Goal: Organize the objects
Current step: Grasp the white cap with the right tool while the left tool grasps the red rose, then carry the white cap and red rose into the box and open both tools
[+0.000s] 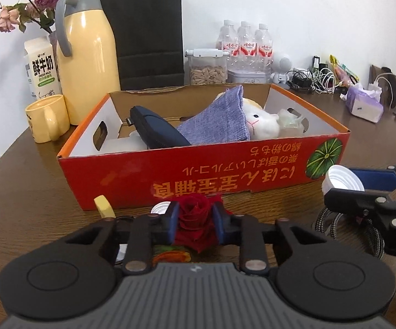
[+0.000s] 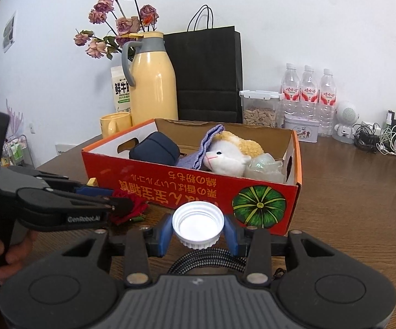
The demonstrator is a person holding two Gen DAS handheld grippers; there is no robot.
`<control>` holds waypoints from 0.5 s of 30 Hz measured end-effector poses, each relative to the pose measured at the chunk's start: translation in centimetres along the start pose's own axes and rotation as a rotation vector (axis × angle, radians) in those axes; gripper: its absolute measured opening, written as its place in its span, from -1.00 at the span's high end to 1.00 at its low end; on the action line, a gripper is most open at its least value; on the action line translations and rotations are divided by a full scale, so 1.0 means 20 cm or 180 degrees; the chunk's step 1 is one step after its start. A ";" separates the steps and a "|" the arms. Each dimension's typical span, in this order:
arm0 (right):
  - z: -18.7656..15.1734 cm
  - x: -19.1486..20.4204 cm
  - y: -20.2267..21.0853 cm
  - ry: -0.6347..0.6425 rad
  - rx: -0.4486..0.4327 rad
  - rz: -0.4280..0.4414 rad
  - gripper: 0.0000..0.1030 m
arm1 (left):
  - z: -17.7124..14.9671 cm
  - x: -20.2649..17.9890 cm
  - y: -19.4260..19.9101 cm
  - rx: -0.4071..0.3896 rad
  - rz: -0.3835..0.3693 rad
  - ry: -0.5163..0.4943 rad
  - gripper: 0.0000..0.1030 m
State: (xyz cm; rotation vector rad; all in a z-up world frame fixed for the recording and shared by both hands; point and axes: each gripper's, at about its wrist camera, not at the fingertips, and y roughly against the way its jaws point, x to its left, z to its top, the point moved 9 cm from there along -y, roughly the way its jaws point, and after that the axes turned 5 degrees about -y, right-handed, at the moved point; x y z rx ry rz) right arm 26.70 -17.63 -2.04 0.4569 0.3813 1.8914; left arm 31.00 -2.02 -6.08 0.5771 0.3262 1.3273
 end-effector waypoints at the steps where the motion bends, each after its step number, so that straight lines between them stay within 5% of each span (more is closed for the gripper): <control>1: 0.00 0.00 0.00 -0.0001 0.0001 0.0001 0.25 | 0.00 0.00 0.00 -0.0004 0.0012 -0.0004 0.52; 15: 0.08 0.04 0.03 0.0113 -0.0150 0.0013 0.25 | 0.21 0.04 0.23 -0.0567 0.0043 0.0050 0.58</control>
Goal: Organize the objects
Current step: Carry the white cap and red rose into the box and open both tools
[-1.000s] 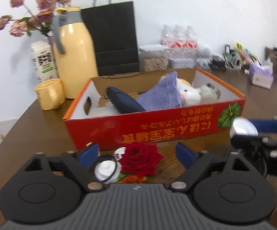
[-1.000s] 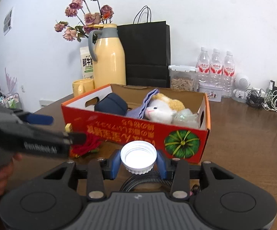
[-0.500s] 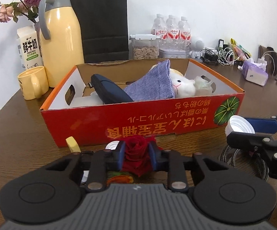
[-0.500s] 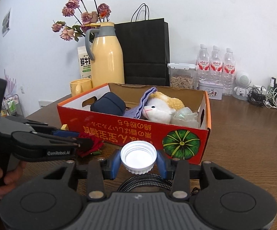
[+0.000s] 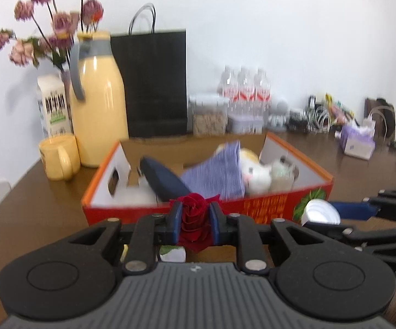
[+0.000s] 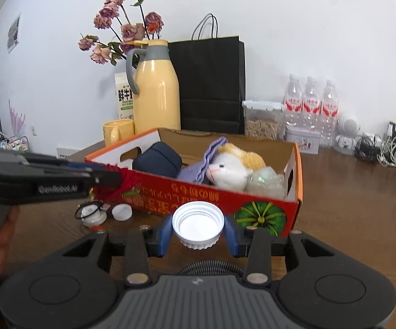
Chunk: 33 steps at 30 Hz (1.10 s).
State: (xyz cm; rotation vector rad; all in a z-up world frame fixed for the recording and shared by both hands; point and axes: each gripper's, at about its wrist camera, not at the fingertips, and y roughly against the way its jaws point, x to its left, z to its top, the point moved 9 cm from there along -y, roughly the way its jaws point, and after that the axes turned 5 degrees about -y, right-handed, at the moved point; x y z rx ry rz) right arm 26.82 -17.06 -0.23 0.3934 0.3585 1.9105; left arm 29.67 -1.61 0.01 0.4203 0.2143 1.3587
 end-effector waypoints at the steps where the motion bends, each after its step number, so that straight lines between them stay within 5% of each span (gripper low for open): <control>1: 0.02 0.01 0.00 0.0017 -0.0027 0.0005 0.25 | 0.03 0.01 0.01 -0.0052 0.0006 0.0006 0.58; 19: 0.35 0.11 -0.15 0.0242 -0.0351 0.0085 0.25 | 0.27 0.19 -0.05 -0.0336 0.0163 0.0166 0.58; 33: 0.47 0.12 -0.59 0.0187 -0.0213 -0.0001 0.25 | 0.32 0.33 -0.44 -0.0229 0.0350 0.0291 0.58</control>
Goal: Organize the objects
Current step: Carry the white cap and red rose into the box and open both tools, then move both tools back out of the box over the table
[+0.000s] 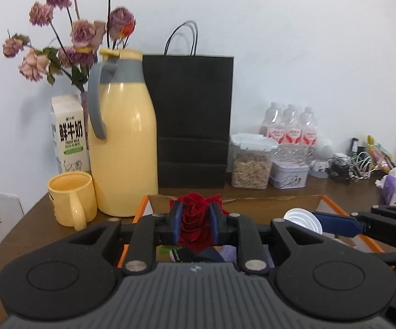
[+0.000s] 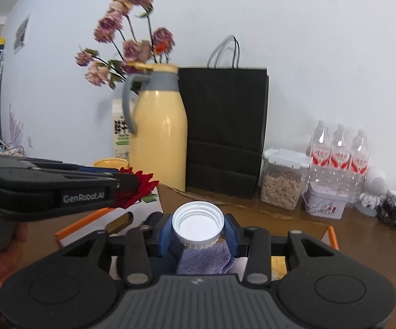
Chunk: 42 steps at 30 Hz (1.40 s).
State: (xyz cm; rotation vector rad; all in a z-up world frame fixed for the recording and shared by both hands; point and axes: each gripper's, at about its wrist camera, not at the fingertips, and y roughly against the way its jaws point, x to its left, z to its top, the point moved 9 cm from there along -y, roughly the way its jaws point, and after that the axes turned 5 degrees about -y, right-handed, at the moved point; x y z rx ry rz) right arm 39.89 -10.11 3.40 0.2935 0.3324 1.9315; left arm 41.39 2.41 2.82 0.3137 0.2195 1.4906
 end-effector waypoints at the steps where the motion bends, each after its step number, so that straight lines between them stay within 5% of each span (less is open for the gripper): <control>1: -0.02 -0.01 -0.03 0.0001 0.0034 -0.0010 0.25 | -0.02 0.00 -0.03 0.0037 -0.0013 0.0007 0.58; 7: -0.12 -0.04 -0.12 -0.0024 0.0238 -0.0035 0.24 | -0.09 0.01 -0.08 0.0192 -0.0051 -0.0024 0.51; 10: -0.13 -0.05 -0.11 -0.0043 0.0247 -0.0059 0.17 | -0.10 0.03 -0.07 0.0194 0.0042 -0.0028 0.19; 13: -0.12 -0.07 -0.07 -0.0096 0.0167 -0.0145 -0.59 | -0.08 0.04 -0.04 0.0128 0.0166 -0.0053 -0.56; 14: -0.11 -0.08 -0.06 -0.0108 0.0119 -0.0176 -0.78 | -0.07 0.04 -0.03 0.0084 0.0214 -0.0048 -0.98; 18: -0.09 -0.12 -0.02 -0.0180 0.0031 -0.0251 -1.00 | -0.04 0.05 0.02 -0.0058 0.0293 -0.0037 -1.00; 30: -0.04 -0.16 0.09 -0.0228 -0.0076 -0.0289 -1.00 | 0.02 0.05 0.13 -0.0165 0.0382 -0.0044 -1.00; 42: -0.03 -0.16 0.40 -0.0095 -0.0071 -0.0218 -1.00 | 0.03 0.05 0.40 -0.0213 0.0413 -0.0116 -1.00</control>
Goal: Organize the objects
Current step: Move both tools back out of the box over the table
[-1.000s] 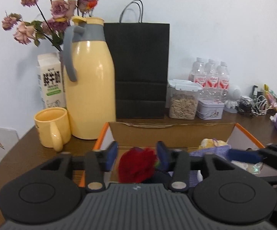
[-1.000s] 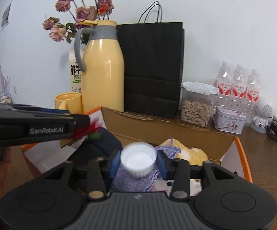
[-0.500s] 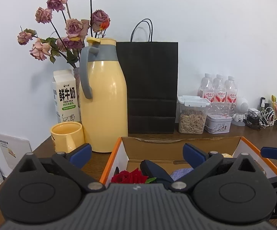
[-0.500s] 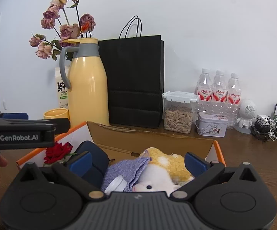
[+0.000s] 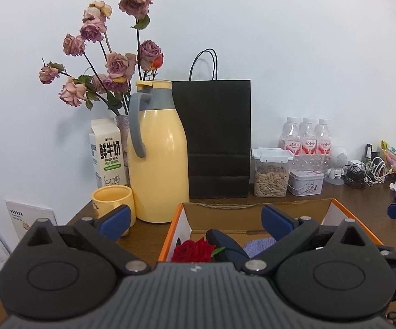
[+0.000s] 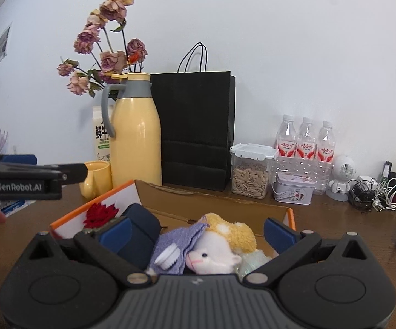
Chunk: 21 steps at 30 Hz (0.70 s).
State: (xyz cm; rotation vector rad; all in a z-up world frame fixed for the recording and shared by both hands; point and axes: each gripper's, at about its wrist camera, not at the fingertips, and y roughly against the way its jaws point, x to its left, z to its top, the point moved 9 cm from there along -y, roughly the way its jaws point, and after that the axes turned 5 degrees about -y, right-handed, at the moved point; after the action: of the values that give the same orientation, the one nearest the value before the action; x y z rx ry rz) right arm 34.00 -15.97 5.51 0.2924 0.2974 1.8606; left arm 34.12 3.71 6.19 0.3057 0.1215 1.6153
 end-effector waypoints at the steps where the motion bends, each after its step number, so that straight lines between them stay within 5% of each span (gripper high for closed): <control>1: -0.01 -0.01 0.03 0.0016 0.0013 -0.0011 -1.00 | -0.01 0.00 0.03 0.0002 0.0001 -0.0004 -1.00; 21: -0.50 -0.05 0.32 0.0098 0.0711 -0.0078 -1.00 | -0.37 0.03 0.36 0.0460 -0.0027 -0.0061 -1.00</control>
State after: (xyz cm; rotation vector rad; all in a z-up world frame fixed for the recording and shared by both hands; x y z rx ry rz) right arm 25.03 -19.44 -1.74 0.4109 0.5293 1.8109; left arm 25.21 4.66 1.16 0.4313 0.2253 1.5980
